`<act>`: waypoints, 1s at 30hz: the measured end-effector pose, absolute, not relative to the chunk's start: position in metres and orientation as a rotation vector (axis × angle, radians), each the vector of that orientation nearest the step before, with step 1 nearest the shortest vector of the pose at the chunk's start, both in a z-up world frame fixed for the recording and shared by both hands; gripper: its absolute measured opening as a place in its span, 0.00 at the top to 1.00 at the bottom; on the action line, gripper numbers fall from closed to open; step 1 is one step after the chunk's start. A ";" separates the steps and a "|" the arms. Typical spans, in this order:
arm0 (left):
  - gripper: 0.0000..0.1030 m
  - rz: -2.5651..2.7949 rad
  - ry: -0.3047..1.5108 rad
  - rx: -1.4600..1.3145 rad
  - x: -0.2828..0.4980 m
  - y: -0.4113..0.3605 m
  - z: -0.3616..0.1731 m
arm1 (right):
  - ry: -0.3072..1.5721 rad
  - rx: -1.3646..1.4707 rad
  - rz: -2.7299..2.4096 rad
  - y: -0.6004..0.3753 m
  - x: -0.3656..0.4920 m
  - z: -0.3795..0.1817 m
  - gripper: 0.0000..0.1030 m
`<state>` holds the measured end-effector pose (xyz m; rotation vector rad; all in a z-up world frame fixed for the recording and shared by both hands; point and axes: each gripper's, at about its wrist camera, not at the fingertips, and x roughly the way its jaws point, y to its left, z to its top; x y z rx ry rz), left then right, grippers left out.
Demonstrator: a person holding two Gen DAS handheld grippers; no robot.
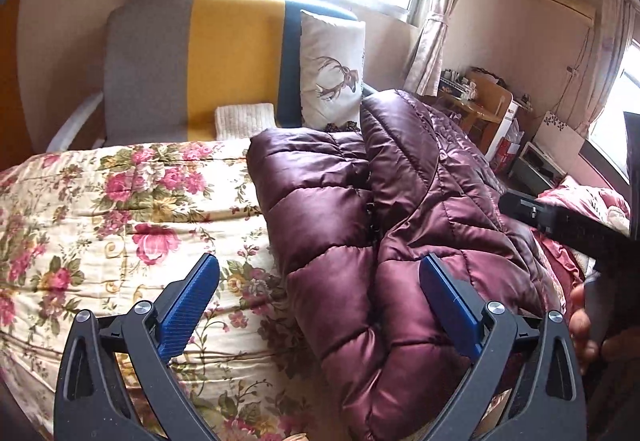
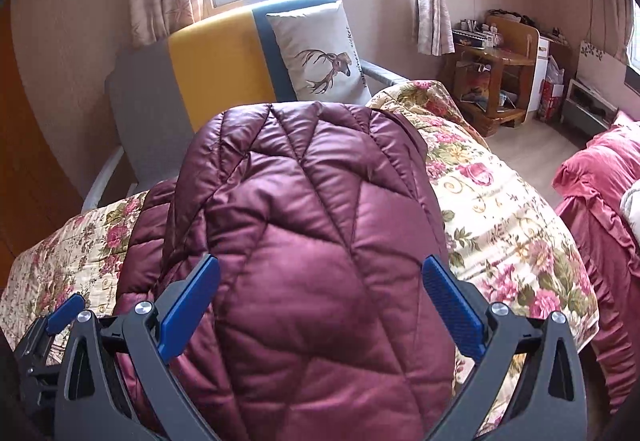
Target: Fold large clothes
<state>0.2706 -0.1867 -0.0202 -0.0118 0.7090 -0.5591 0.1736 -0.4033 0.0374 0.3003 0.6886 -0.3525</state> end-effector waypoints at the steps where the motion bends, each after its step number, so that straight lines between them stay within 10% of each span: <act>1: 0.04 -0.555 0.702 -0.016 0.269 -0.184 -0.018 | 0.691 0.299 -0.358 -0.401 0.171 0.036 0.02; 30: 0.04 -0.370 0.646 0.017 0.170 -0.117 -0.033 | 0.674 0.238 -0.566 -0.303 0.037 0.006 0.02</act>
